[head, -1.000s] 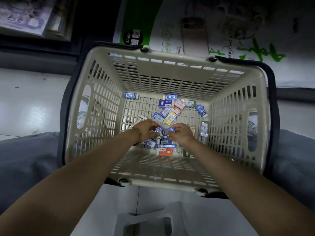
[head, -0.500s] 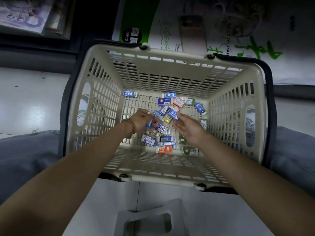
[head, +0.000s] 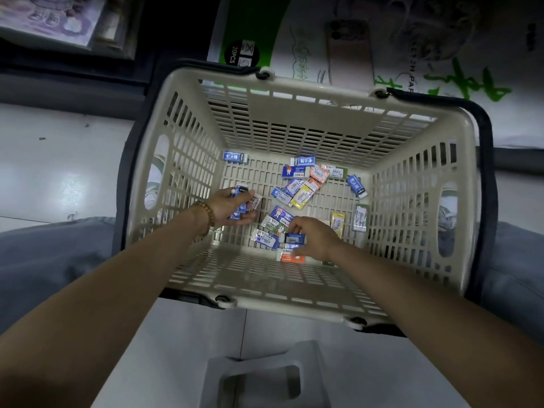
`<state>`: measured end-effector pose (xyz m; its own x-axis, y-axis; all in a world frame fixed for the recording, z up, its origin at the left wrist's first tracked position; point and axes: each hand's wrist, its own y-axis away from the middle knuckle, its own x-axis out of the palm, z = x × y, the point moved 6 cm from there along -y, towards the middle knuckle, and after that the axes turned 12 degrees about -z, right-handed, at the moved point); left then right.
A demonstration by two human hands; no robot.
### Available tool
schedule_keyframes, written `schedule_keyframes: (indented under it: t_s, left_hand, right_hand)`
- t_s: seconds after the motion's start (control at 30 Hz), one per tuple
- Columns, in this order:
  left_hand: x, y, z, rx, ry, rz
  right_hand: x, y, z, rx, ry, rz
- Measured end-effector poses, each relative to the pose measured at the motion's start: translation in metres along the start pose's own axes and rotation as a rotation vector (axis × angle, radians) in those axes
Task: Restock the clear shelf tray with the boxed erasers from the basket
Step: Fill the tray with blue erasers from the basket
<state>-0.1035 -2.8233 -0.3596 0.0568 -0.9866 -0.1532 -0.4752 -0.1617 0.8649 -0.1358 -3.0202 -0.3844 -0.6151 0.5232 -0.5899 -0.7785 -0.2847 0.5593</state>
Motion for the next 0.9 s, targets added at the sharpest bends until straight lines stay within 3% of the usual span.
schedule_keyframes:
  t_s: [0.2,0.33,0.53,0.6,0.67,0.9]
  left_hand:
    - [0.002,0.004,0.0,-0.018,0.023,0.012]
    - [0.008,0.009,-0.004,-0.042,0.125,0.08]
    - [0.015,0.015,-0.004,-0.056,0.13,0.083]
    - [0.011,0.016,0.0,-0.078,0.108,0.096]
    - [0.009,0.017,0.002,-0.097,0.101,0.106]
    - [0.009,0.017,0.003,-0.118,0.103,0.098]
  right_hand:
    - [-0.006,-0.006,0.004,-0.117,0.233,-0.007]
    - [-0.028,-0.001,-0.003,-0.036,-0.069,-0.166]
    - [-0.017,0.008,-0.003,0.033,-0.099,0.047]
    - [-0.003,0.013,0.0,-0.037,0.042,0.126]
    - [0.003,0.015,0.0,-0.071,0.111,0.114]
    - [0.003,0.011,-0.003,0.045,-0.028,0.153]
